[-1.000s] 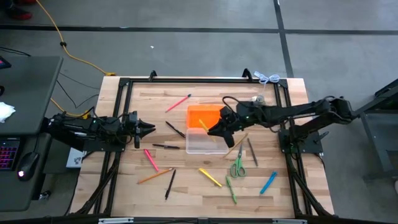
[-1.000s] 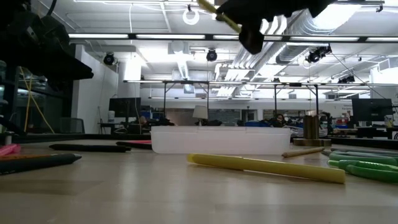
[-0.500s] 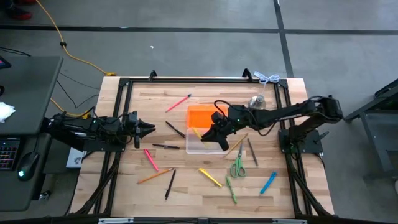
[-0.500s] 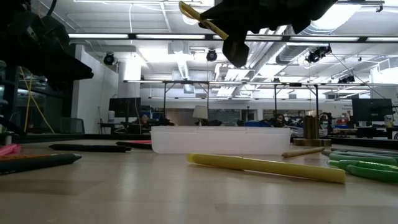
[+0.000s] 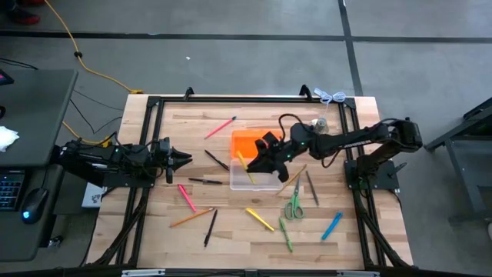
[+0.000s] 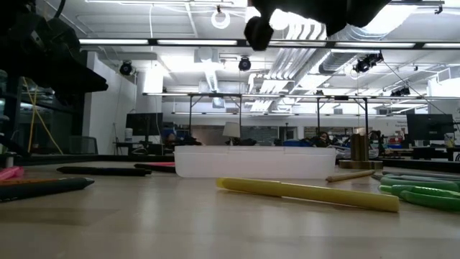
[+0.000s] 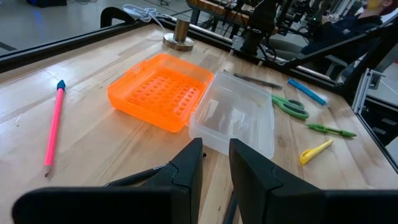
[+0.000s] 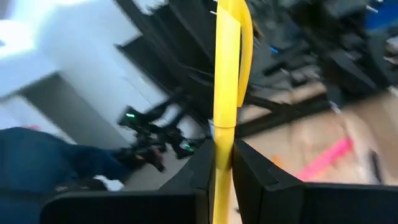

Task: Pick & place school supplies into a supply box
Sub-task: Put the yellow pen into the container

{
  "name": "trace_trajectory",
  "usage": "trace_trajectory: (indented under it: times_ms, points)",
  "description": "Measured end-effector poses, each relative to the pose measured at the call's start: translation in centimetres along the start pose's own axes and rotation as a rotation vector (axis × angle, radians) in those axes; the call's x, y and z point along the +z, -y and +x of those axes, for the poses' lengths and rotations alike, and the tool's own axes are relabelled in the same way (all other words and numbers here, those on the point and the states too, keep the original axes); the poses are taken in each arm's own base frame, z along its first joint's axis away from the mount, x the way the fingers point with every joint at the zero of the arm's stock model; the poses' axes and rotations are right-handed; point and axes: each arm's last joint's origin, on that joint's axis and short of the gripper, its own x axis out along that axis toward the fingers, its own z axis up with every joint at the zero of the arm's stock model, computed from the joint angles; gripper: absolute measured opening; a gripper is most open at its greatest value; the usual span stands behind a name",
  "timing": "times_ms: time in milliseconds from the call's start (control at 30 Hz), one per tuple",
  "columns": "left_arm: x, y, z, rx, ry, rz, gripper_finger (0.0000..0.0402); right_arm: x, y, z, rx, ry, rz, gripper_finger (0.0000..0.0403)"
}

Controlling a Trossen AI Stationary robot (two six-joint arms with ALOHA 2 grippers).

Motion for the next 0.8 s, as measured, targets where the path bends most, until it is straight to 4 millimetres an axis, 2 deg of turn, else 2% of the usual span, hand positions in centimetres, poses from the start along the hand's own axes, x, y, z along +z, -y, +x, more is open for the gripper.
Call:
trace_trajectory:
  times_ms: [500, 800]
  points:
    - [0.0, 0.0, 0.0, 0.0, 0.0, 0.0, 0.0111, 2.3, -2.9, -0.7, 0.351, 0.14, -0.123, 0.0028]
    - [0.0, 0.0, 0.0, 0.0, 0.0, 0.0, 0.0111, 3.1, -4.2, -1.4, 0.46, 0.229, -0.203, 0.0026]
